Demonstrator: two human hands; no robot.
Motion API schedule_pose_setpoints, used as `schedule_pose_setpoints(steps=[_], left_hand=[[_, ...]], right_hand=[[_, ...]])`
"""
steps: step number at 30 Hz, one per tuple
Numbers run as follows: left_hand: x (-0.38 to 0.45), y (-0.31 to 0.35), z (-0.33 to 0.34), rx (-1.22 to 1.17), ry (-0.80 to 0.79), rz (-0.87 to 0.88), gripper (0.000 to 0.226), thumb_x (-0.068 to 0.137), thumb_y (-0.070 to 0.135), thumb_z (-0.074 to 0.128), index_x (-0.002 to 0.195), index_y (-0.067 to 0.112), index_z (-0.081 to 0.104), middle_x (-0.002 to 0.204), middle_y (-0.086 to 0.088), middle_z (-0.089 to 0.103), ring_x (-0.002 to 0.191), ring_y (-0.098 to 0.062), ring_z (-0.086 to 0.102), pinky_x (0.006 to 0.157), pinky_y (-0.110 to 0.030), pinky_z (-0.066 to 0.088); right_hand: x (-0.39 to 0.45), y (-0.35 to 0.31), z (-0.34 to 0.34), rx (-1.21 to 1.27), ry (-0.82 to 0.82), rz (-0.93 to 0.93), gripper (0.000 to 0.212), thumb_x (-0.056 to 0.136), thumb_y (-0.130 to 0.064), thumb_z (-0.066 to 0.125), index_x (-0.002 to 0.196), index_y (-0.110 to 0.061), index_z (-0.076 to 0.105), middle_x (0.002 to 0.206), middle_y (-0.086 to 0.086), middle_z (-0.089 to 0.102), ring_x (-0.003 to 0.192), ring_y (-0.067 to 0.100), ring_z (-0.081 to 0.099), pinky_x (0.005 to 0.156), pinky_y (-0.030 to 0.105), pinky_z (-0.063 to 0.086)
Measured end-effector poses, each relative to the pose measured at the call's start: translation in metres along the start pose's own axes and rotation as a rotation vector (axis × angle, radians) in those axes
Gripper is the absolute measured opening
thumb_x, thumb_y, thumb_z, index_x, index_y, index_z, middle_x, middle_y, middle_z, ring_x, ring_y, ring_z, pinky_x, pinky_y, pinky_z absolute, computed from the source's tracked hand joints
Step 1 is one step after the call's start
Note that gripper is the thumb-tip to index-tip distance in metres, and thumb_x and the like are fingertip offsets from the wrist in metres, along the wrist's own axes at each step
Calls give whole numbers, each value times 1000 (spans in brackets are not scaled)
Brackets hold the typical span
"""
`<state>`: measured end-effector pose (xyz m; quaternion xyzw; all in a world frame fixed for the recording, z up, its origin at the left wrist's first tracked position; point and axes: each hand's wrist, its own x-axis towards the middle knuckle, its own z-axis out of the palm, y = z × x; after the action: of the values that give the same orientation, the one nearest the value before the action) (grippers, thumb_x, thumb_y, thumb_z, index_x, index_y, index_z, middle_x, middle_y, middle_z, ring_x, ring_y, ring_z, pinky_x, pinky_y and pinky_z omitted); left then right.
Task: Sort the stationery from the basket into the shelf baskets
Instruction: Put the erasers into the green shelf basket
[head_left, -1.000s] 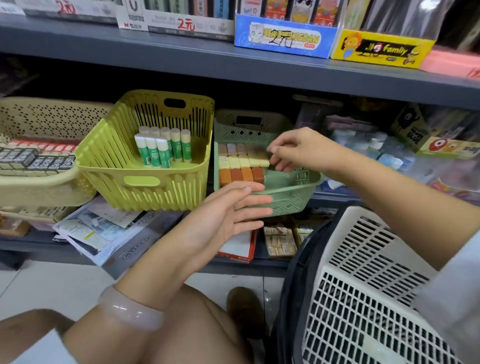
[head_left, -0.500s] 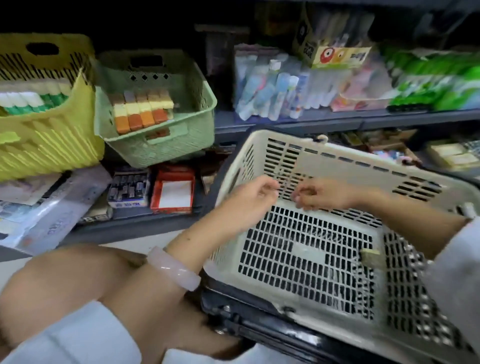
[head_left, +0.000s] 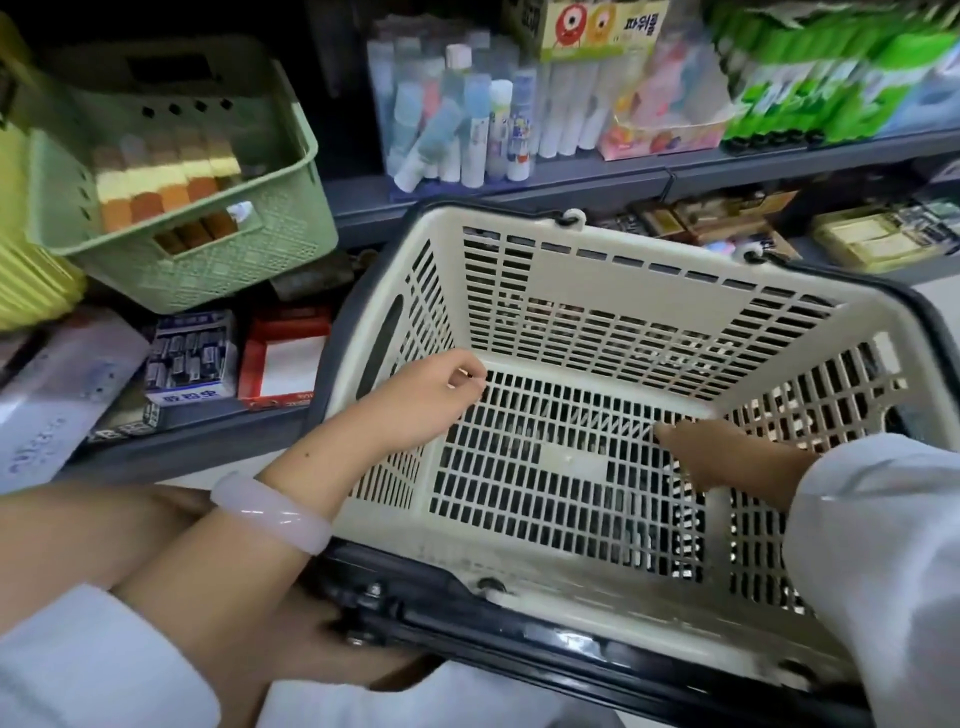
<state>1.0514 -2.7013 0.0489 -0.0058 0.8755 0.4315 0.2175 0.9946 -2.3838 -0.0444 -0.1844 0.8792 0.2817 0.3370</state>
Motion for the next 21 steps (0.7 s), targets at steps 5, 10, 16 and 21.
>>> schedule_pose_setpoints(steps=[5,10,16,21], left_hand=[[1,2,1,-33,38,0,13,95,36,42,104,39,49,102,17,53,98,-6,55,73,-22,44],[-7,15,-4,-435,129,-97,31,98,42,32,120,25,44,106,-6,63,92,-17,64,80,-29,53],[-33,26,-55,-1295,72,60,39,97,40,34,108,13,59,82,-8,70,78,-20,70,73,-31,58],[-56,14,-106,-1235,305,270,31,91,35,44,104,14,62,78,-2,71,70,-12,68,62,-21,54]], right_hand=[[-8,-19,-50,356,148,-98,44,90,-25,48,129,-10,36,115,10,58,98,23,58,79,31,50],[-50,-73,-153,833,685,-534,47,77,-28,72,116,-15,50,106,-4,54,94,7,51,79,10,38],[-94,-101,-247,909,973,-671,44,71,-30,77,107,-13,58,95,-1,50,85,8,46,75,15,36],[-109,-124,-309,1123,908,-812,19,85,-16,65,102,-8,62,85,-1,61,76,8,56,77,28,49]])
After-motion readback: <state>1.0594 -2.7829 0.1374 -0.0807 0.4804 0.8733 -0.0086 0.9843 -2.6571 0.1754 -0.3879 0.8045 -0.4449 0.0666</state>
